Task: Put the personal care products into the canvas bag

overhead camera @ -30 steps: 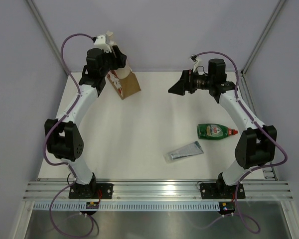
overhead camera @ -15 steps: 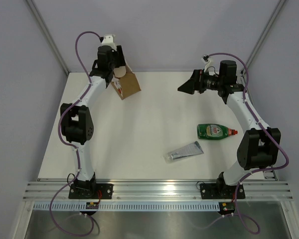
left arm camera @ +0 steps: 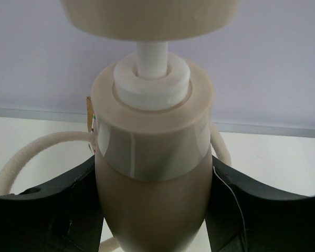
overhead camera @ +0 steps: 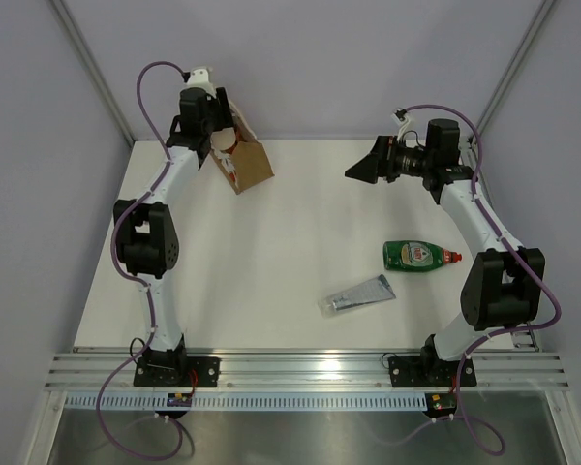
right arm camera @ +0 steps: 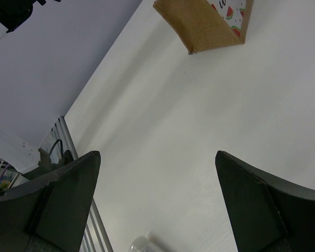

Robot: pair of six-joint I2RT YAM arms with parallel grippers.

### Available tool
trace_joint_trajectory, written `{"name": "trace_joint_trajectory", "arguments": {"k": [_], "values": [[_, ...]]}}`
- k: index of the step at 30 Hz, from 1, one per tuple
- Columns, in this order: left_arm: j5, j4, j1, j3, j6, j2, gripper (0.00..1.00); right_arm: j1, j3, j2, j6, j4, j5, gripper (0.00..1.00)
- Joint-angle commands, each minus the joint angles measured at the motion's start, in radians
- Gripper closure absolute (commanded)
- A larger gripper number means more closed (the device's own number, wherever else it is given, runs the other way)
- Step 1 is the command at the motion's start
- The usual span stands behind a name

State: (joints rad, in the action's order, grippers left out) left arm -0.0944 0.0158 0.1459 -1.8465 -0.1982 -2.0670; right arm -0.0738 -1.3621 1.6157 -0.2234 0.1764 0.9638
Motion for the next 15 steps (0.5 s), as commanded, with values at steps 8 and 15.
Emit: {"name": "trace_joint_trajectory", "arguments": {"k": [8,15], "values": [[0.039,-0.139,-0.023,-0.287,-0.058,-0.108,1.0,0.002,0.031,-0.034,-0.027,-0.057,0.032,0.0],[0.088,-0.169,-0.023,-0.175,-0.116,-0.088,1.0,0.005,0.031,-0.033,-0.04,-0.072,0.03,0.0]]}}
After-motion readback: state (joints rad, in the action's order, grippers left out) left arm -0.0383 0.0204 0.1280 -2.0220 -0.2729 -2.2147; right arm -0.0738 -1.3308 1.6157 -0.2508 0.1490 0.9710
